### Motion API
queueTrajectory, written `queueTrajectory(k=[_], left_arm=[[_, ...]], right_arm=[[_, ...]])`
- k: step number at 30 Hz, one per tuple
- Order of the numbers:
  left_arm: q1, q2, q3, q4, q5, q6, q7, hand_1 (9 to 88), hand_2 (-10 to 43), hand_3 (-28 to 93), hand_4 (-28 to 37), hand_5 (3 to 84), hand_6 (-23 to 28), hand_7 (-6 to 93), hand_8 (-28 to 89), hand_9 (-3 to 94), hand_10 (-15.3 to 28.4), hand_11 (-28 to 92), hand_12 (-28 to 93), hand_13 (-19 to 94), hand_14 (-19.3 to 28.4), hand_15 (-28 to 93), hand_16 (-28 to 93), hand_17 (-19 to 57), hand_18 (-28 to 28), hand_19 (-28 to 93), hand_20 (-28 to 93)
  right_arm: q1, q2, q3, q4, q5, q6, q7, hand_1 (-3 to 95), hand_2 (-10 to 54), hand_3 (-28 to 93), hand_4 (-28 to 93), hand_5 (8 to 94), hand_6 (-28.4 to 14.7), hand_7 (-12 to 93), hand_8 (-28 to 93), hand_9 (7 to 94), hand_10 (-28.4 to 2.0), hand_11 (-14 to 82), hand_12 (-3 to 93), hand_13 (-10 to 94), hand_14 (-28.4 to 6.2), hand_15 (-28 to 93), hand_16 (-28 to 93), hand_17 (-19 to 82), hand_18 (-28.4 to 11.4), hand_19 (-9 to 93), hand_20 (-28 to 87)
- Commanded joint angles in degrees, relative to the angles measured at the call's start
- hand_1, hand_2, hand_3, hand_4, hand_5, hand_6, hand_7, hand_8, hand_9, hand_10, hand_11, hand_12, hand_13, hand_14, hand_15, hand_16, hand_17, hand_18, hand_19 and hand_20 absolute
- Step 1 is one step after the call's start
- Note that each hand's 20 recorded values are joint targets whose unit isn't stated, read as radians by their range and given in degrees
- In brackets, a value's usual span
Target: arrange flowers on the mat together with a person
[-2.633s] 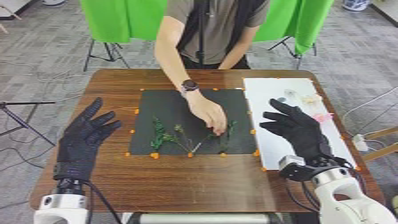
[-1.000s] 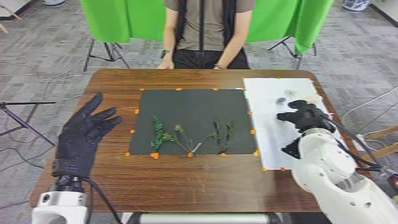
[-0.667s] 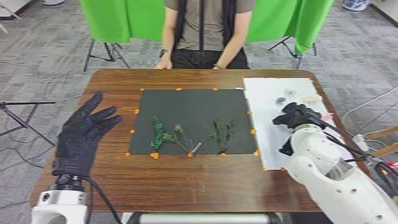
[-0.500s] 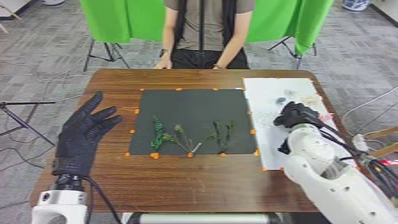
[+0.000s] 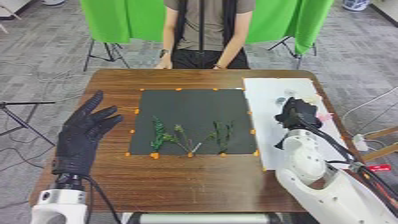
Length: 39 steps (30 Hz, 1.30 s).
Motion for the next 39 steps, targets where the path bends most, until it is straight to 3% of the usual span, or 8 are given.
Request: queueTrajectory(k=[1, 7, 15, 18, 22, 25, 28, 39], left_arm=[[-0.1, 1.04, -0.45, -0.88, 0.01, -1.3, 1.1, 20.7, 6.5, 77, -28.3, 34.5, 6.1, 9.2, -8, 39.5, 20.2, 21, 11, 33, 27.5, 46, -7, -3.2, 26.9, 62, 4], [-2.58, 1.5, 0.72, -0.32, -2.68, -3.09, 2.58, 20.5, 6.5, 77, -28.3, 36.3, 6.4, 9.8, -8, 44.7, 22.9, 18, 14, 37, 28.4, 44, -6, -3.3, 28.3, 65, 2], [-8.53, 4.22, 3.2, 0.66, -2.48, -3.98, 3.19, 21.8, 8.8, 72, -28.3, 37.2, 5.7, 9.1, -7, 59.9, 25.4, 12, 22, 62, 28.4, 31, 4, -3.3, 28.4, 74, -23], [-11.1, 3.94, 4.02, 1.28, -1.94, -5.1, 2.06, 22.9, 10.4, 69, -28.3, 36.3, 5.7, 7.9, -6, 65.7, 22.2, 14, 26, 89, 28.4, 25, 6, -3.8, 28.4, 78, -28], [-13.54, 3.59, 4.73, 1.92, -1.31, -6.47, 0.71, 22.6, 10.6, 69, -27.8, 34.4, 6.1, 7.2, -7, 59.7, 20.5, 11, 23, 94, 28.4, 37, 5, -2.3, 28.4, 80, -28], [-14.82, 3.81, 5.19, 2.17, -1.13, -6.86, 0.11, 20.7, 7.0, 77, -27.9, 34.2, 6.0, 8.8, -8, 40.5, 19.9, 20, 12, 37, 26.8, 45, -6, -2.9, 28.2, 71, -15], [-16.61, 0.86, 4.78, 2.75, 0.09, -9.91, -5.92, 20.6, 6.5, 77, -28.2, 34.1, 6.0, 8.7, -8, 38.4, 19.7, 21, 12, 31, 26.3, 47, -7, -3.1, 28.0, 69, -12], [-18.76, 2.92, 6.58, 3.97, -0.9, -9.42, -1.99, 20.8, 6.4, 78, -28.3, 34.0, 6.2, 8.6, -8, 38.1, 19.6, 21, 11, 31, 26.2, 47, -7, -3.3, 28.1, 68, -8]], right_arm=[[9.11, -6.86, -8.75, -6.88, 6.26, 2.85, -13.89, 62.8, -9.5, 57, -28, 81.3, 4.4, 25, -5, 93.6, -4.2, 10.8, 34.5, 81, -2.7, 42, 31, 25, -15.1, 66, 17], [16.29, -17.63, -16.41, 0.02, 15.87, 0.55, -23.72, 62.6, -9.5, 57, -28, 80.8, 4.4, 26, -5, 93.3, -4.9, 11.6, 35.4, 79, -2.9, 45, 31, 23, -15.5, 65, 17], [24.33, -22.93, -26.48, 7.72, 23.06, 3.17, -27.96, 65.8, -9.5, 56, -28, 81.2, 4.2, 24, -7, 93.6, -5.2, 13.6, 32.5, 77, -2.2, 45, 31, 22, -15.2, 62, 18], [26.84, -23.69, -29.8, 9.68, 26.17, 4.3, -28.77, 66.5, -9.5, 58, -28, 81.2, 4.1, 24, -7, 93.7, -5.3, 13.6, 33.0, 76, -2.0, 44, 32, 21, -15.3, 61, 19], [29.64, -24.59, -33.54, 11.59, 27.74, 6.98, -28.13, 65.2, -9.5, 58, -28, 80.6, 5.9, 25, -8, 93.7, -4.6, 14.1, 33.4, 77, -1.8, 42, 34, 21, -15.6, 59, 20], [31.71, -25.37, -35.68, 12.39, 28.56, 7.76, -27.89, 63.0, -9.5, 51, -28, 80.5, 8.3, 25, -8, 92.6, -3.5, 18.3, 30.6, 77, -2.7, 44, 30, 21, -15.7, 59, 21], [28.66, -26.18, -33.78, 12.62, 25.91, 4.42, -27.81, 63.9, -9.5, 49, -28, 80.6, 8.9, 24, -8, 92.1, -3.5, 20.6, 30.1, 77, -2.8, 45, 29, 21, -15.5, 58, 21], [33.4, -24.15, -38.89, 12.41, 21.36, -2.67, -29.59, 65.8, -9.5, 40, -28, 77.5, 9.7, 21, -9, 88.5, -4.0, 26.2, 28.7, 74, -3.8, 50, 23, 19, -16.7, 55, 23]])
